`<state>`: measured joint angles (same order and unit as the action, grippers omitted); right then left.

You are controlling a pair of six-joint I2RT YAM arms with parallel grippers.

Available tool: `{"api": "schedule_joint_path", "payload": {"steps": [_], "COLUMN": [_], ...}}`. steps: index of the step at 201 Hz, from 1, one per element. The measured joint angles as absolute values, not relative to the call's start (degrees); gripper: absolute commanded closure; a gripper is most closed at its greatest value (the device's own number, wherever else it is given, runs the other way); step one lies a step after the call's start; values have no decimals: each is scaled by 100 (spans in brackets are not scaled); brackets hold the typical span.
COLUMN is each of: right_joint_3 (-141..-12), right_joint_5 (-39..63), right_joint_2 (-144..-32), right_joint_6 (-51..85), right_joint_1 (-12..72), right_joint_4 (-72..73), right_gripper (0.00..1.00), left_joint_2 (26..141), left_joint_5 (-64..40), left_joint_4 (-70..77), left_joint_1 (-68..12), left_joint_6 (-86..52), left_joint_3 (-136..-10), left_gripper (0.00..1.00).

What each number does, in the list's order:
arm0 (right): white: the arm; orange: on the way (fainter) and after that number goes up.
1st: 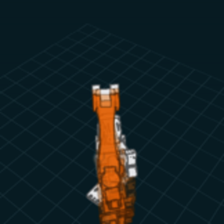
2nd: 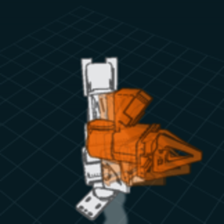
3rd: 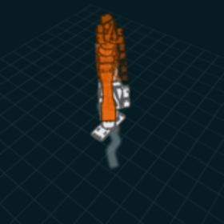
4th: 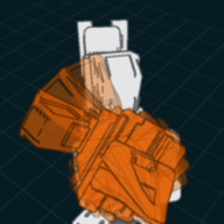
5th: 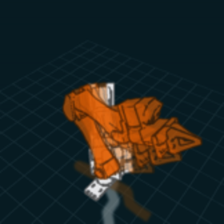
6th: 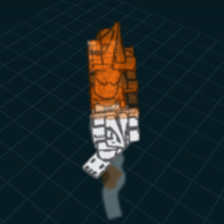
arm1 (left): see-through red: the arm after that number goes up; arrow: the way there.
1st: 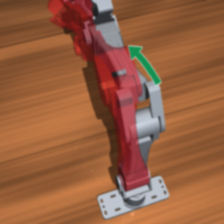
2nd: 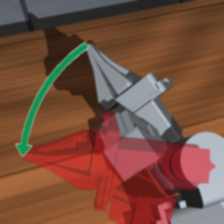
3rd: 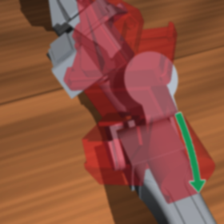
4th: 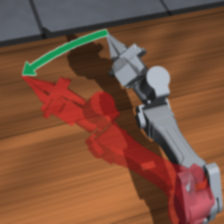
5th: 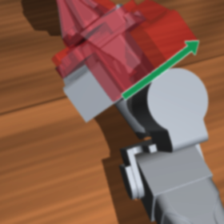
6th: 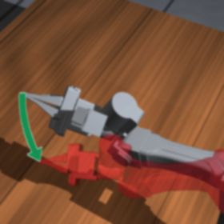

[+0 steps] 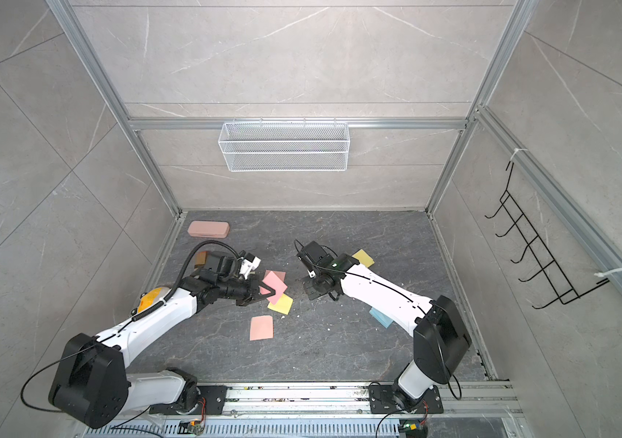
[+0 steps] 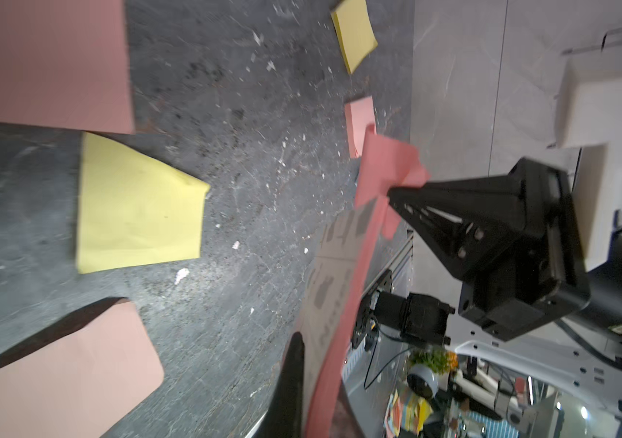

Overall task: Tear off pages from different memo pads
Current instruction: Place the paper at the center of the board.

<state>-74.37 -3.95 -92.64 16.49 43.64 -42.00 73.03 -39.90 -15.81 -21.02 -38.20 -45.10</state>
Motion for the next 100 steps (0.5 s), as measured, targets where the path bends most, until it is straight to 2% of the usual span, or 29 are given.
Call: {"api": "schedule_joint_path", "payload": {"steps": [32, 65, 79, 100], "right_joint_3": [-7214, -7150, -7013, -6678], "right_joint_5": [552, 655, 849, 1444], "right_joint_2": [-9686, -10204, -10283, -10274], "right_joint_6": [2156, 2388, 2447, 2567], "right_joint_1": [4434, 4635, 4692, 4685], "right_joint_4": [-3789, -3745, -3627, -3413], "right_gripper": [100, 98, 90, 69], "left_joint_2": [6825, 7002, 7266, 7832], "left_joint_5": [-3752, -3656, -3586, -3535], "left_joint_4": [-1479, -1179, -1050, -733], "left_joint_1": [-1321, -1391, -1577, -1883], "left_joint_6": [-4257, -4560, -4593, -4613], "left_joint_3": [-3859, -3758, -3905, -4292], "left_gripper": [100, 100, 100, 100]}}
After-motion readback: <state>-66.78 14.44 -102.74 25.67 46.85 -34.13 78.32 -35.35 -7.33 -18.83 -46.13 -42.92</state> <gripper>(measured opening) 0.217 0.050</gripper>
